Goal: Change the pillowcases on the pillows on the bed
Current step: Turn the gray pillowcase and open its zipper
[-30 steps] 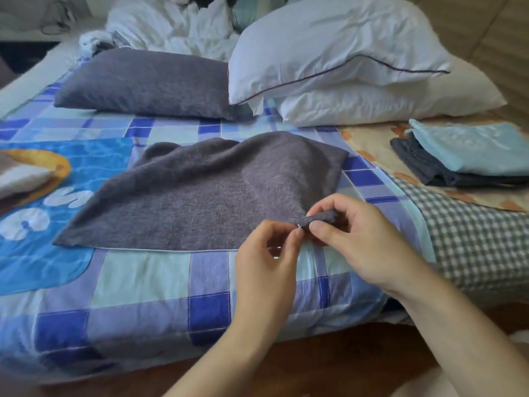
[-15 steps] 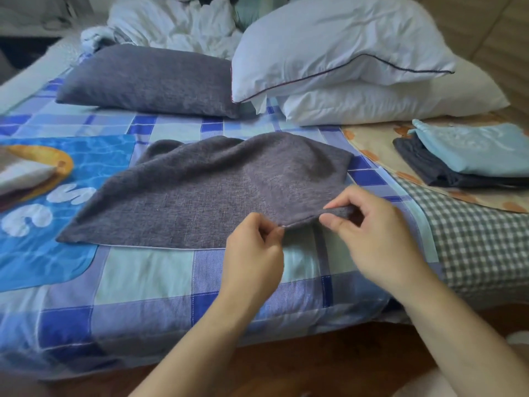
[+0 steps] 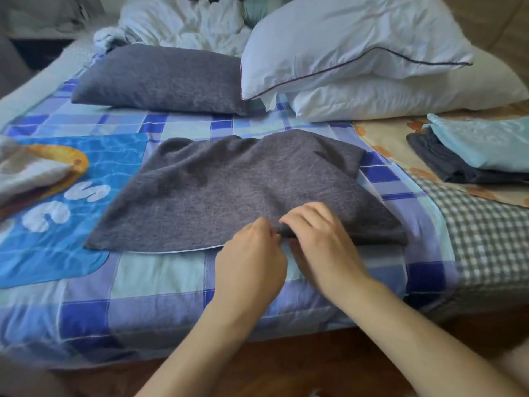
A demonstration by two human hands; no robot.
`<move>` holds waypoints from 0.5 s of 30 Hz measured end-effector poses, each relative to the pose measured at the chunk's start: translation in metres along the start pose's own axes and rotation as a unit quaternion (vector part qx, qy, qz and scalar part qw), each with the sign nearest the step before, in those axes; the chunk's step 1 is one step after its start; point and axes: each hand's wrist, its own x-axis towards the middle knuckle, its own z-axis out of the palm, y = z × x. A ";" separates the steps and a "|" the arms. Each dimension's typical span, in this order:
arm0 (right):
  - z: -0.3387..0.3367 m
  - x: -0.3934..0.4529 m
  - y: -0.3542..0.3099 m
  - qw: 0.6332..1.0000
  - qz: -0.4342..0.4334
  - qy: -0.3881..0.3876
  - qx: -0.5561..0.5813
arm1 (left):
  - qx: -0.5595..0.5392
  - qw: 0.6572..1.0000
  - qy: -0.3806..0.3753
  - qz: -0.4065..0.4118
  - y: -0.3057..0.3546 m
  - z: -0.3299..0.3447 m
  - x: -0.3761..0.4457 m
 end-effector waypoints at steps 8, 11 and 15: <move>0.016 0.014 0.002 0.997 -0.068 0.027 -0.031 | -0.119 0.988 -0.012 -0.102 -0.029 -0.008 0.016; 0.015 0.017 0.010 0.997 -0.054 0.037 -0.027 | -0.083 0.991 -0.011 -0.106 -0.037 -0.008 0.017; 0.010 0.018 0.012 0.997 -0.038 0.070 0.014 | -0.026 0.992 -0.020 -0.123 -0.060 -0.025 0.025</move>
